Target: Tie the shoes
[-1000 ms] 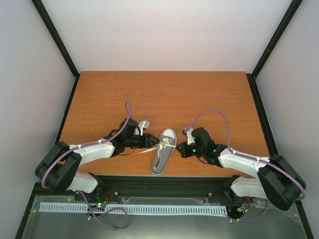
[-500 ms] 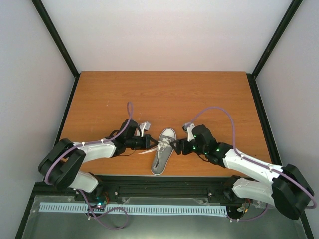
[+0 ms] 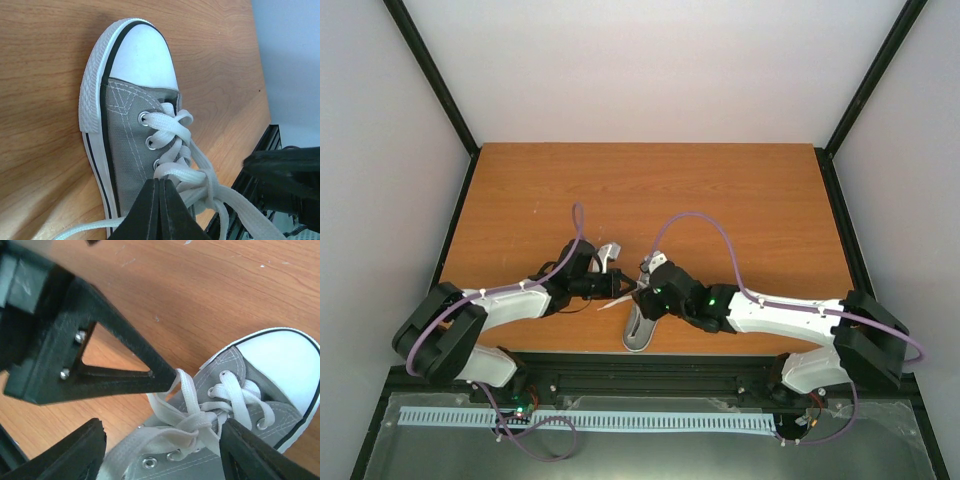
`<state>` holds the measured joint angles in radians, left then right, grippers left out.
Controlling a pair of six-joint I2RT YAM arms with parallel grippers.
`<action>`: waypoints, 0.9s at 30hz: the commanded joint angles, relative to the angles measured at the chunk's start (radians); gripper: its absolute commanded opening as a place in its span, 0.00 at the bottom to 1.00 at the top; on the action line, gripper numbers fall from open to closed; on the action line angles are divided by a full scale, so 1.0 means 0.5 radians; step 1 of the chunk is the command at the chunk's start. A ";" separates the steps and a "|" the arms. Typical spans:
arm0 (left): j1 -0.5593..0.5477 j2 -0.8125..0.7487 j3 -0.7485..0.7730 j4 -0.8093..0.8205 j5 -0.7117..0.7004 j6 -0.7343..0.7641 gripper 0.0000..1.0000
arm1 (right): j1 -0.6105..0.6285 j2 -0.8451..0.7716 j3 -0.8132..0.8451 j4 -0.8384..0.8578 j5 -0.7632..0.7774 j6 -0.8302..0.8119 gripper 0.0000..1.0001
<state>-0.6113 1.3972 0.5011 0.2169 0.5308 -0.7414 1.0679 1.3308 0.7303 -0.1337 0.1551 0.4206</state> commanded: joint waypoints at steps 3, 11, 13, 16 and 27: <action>0.017 -0.071 0.010 -0.018 -0.052 0.003 0.01 | 0.055 0.037 0.078 -0.092 0.246 0.057 0.34; 0.017 -0.103 0.028 -0.143 -0.236 -0.015 0.01 | 0.043 -0.121 0.026 -0.259 0.373 0.147 0.03; 0.017 -0.086 0.046 -0.173 -0.272 -0.022 0.01 | 0.040 -0.177 -0.025 -0.269 0.333 0.164 0.03; 0.017 -0.057 0.069 -0.212 -0.324 -0.035 0.01 | 0.039 -0.243 -0.115 -0.277 0.279 0.208 0.03; 0.017 -0.012 0.113 -0.266 -0.414 -0.042 0.01 | 0.039 -0.395 -0.351 -0.278 0.182 0.345 0.03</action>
<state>-0.6113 1.3842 0.5140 0.1120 0.3737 -0.7559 1.0870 1.1713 0.5846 -0.2588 0.2558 0.5518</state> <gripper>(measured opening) 0.024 0.031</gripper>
